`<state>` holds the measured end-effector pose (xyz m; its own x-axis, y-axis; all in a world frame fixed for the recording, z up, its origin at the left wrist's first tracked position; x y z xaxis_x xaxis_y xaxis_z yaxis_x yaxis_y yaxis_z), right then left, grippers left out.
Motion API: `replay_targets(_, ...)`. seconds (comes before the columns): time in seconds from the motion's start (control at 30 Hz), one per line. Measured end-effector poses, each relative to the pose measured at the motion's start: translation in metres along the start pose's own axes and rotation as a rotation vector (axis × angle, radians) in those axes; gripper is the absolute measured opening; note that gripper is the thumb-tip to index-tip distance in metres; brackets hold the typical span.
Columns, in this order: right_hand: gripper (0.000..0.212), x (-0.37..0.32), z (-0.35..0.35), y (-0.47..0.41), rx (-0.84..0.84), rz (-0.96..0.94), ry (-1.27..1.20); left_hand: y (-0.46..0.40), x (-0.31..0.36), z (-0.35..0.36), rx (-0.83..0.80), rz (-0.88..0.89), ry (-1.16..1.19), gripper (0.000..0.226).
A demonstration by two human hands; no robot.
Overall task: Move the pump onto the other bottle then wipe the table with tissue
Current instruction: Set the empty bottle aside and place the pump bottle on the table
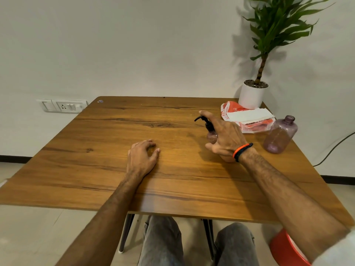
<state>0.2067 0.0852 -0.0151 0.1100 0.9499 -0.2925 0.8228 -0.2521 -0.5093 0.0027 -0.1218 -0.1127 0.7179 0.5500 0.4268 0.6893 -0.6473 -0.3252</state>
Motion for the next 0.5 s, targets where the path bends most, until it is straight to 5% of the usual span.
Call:
replay_targets(0.33,0.081,-0.0051,0.0005,-0.0026,0.016,0.0,-0.013,-0.0001,0.0021,-0.0001,0.011,-0.01,-0.004,0.049)
replay_targets(0.5,0.095,-0.0044,-0.0009,0.0,0.003,-0.025,-0.045,-0.0001,0.0005,0.0005,0.01,0.004,0.002,0.048)
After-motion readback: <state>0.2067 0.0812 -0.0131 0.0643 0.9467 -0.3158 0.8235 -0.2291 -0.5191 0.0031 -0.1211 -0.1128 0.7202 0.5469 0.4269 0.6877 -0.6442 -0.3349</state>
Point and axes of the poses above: each hand's wrist, its own y-axis away from the middle knuckle, its own z-axis out of the palm, x = y × z, the point moved 1 cm from there along -y, towards the middle knuckle, and after that the axes turned 10 degrees about -y, right-handed, at the moved point
